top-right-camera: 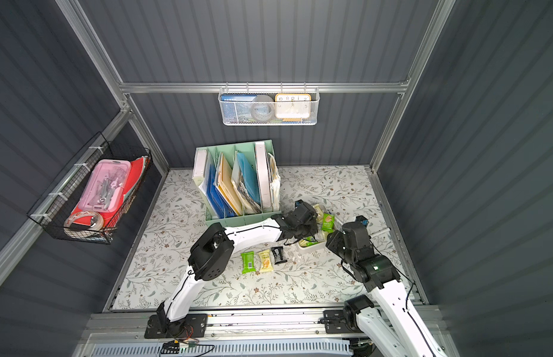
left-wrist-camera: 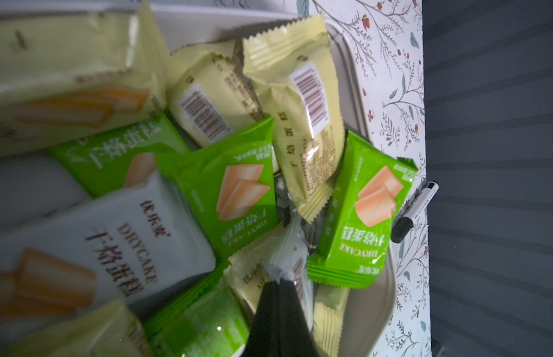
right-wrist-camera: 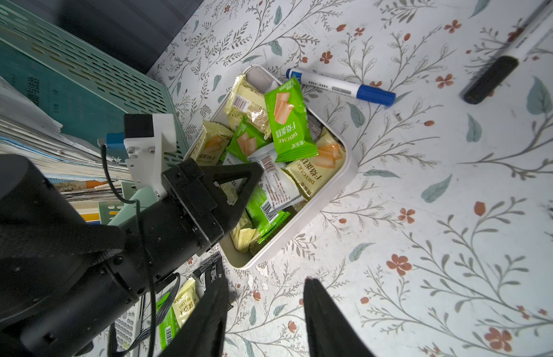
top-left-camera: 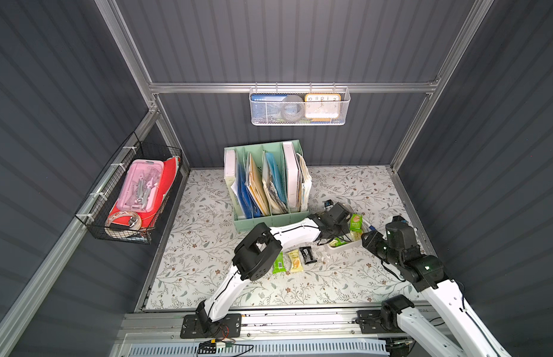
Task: Take the cookies out of the storage box
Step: Pick up the cookie from the storage box.
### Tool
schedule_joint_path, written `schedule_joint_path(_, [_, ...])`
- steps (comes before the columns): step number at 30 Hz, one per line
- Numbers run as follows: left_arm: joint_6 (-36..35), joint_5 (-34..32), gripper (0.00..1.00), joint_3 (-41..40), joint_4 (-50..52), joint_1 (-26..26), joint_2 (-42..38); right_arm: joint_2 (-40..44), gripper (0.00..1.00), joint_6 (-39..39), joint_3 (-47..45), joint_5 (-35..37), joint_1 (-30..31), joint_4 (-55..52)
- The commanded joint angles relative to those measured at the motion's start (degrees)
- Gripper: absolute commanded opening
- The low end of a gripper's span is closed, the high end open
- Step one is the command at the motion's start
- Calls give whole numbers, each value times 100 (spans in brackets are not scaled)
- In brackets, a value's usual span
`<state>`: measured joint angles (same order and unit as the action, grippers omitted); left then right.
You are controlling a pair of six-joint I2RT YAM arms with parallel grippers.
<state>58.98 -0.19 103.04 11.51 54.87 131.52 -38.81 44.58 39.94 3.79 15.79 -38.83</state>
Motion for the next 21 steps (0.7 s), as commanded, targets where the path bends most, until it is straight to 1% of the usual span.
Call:
schedule_joint_path(1, [-124,-180,0,-212,23,10,-347,56,45,69,-30,-43,-15,-77])
schedule_joint_path(4, [-26,-236,0,-533,-64,7,-602,81,45,59,-5,-29,-17,-98])
schedule_joint_path(9, [2,-531,0,-1116,-327,-3,-1130,75,45,42,30,-49,-19,-95])
schedule_joint_path(14, [-130,-456,0,-1593,-915,-11,-1497,64,45,37,22,-78,-15,-77])
schedule_joint_path(19, [-163,-433,0,-1958,-1098,-50,-1837,64,44,32,31,-74,-15,-103])
schedule_joint_path(21, [-133,-412,0,-2249,-1185,-89,-2061,64,44,25,38,-77,-15,-108])
